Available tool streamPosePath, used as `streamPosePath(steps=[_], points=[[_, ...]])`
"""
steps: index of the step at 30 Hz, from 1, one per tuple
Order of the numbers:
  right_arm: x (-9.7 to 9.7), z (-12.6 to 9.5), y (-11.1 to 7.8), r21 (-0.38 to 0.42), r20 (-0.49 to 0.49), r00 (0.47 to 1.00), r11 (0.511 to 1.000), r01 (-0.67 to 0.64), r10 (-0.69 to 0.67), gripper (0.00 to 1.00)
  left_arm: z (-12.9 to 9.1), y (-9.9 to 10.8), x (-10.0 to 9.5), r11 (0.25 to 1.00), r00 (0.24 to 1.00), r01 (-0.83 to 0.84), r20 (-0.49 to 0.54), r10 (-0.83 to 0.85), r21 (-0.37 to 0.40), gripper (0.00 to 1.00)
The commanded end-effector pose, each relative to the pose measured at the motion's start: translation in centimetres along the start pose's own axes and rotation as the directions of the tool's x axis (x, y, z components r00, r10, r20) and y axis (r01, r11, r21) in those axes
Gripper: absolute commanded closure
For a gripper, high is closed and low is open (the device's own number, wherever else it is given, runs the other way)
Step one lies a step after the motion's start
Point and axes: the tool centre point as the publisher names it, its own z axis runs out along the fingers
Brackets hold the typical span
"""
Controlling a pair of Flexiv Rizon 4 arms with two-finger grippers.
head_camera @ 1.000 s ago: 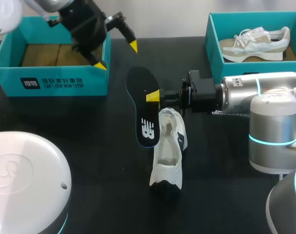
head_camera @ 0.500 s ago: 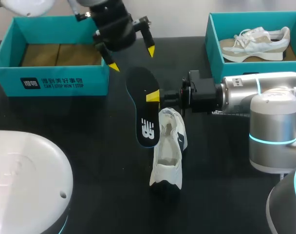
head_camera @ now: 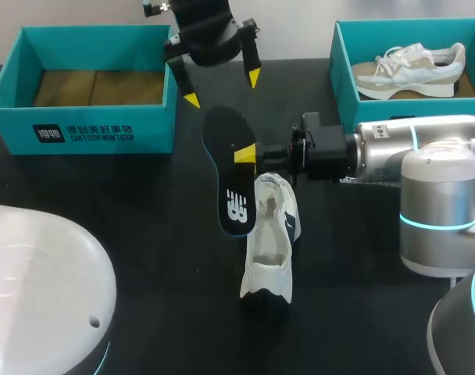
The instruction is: Take the shoe out of the shoebox, open the shoe tongue, remove and reinsert the insole, then place the shoe into the shoebox
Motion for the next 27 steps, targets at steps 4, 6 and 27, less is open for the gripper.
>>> streamPosePath(steps=[4,6,27], points=[[0.0,0.2,-0.1,-0.002,0.004,1.000,1.000,0.000,0.000,1.00,-0.7,0.4,0.9,1.000,1.000,-0.017,-0.005,0.017,-0.022,0.00],[0.0,0.2,-0.1,-0.002,0.004,1.000,1.000,0.000,0.000,1.00,-0.8,0.3,1.7,1.000,0.997,-0.012,0.074,0.013,-0.023,0.00],[0.0,0.2,-0.1,-0.002,0.004,1.000,1.000,0.000,0.000,1.00,-1.3,-1.2,8.4,0.991,0.545,-0.027,0.829,0.124,-0.130,0.00]])
